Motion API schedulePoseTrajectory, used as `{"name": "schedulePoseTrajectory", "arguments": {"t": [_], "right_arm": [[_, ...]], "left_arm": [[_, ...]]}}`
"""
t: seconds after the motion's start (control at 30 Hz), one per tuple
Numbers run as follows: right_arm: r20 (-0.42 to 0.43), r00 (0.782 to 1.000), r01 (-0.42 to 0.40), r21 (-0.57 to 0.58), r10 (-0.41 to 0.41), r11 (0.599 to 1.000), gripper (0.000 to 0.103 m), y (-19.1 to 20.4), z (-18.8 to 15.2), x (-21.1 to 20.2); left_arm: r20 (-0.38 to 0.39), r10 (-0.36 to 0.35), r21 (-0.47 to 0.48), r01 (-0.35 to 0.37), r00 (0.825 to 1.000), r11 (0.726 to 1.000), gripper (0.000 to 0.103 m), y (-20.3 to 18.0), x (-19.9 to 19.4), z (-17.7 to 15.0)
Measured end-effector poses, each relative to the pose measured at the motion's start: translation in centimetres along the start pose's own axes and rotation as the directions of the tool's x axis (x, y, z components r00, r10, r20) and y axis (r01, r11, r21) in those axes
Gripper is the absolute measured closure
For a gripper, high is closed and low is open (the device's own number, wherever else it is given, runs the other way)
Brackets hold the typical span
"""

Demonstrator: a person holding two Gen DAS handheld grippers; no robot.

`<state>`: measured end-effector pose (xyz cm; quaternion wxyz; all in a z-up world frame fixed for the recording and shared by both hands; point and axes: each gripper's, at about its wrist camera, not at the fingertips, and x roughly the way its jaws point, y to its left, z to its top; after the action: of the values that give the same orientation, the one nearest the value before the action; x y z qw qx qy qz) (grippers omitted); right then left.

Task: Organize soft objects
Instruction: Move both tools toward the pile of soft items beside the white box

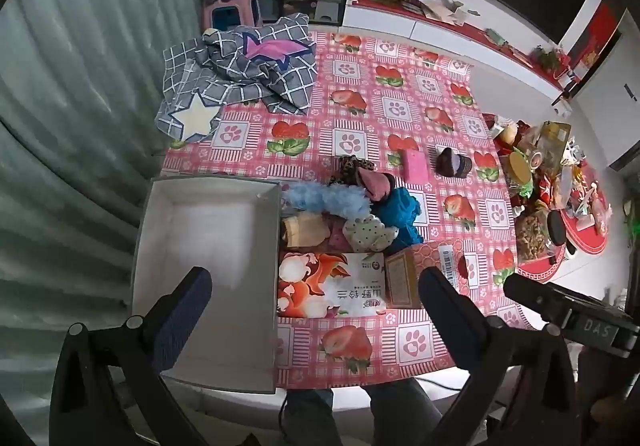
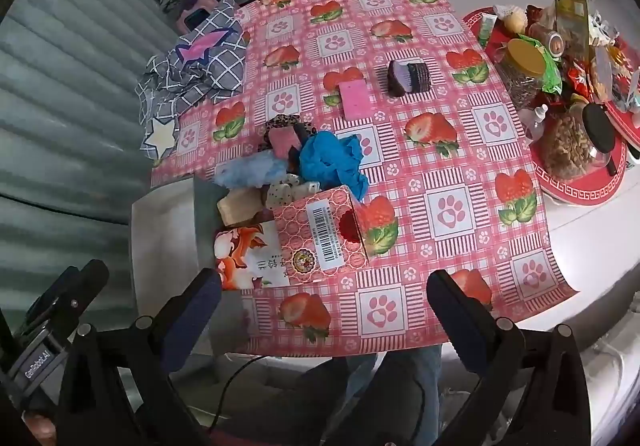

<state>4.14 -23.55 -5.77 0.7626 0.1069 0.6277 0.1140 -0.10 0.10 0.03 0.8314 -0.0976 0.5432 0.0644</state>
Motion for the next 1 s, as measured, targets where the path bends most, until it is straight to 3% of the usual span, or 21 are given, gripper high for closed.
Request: {"name": "schedulePoseTrajectory", "arguments": {"t": [1.0], "right_arm": [[0.018, 1.0, 0.021, -0.021, -0.02, 1.0, 0.0, 0.3, -2.3, -1.3]], "left_arm": [[0.025, 0.004, 0.003, -0.004, 1.0, 1.0, 0.0, 0.4, -1.0, -1.5]]}}
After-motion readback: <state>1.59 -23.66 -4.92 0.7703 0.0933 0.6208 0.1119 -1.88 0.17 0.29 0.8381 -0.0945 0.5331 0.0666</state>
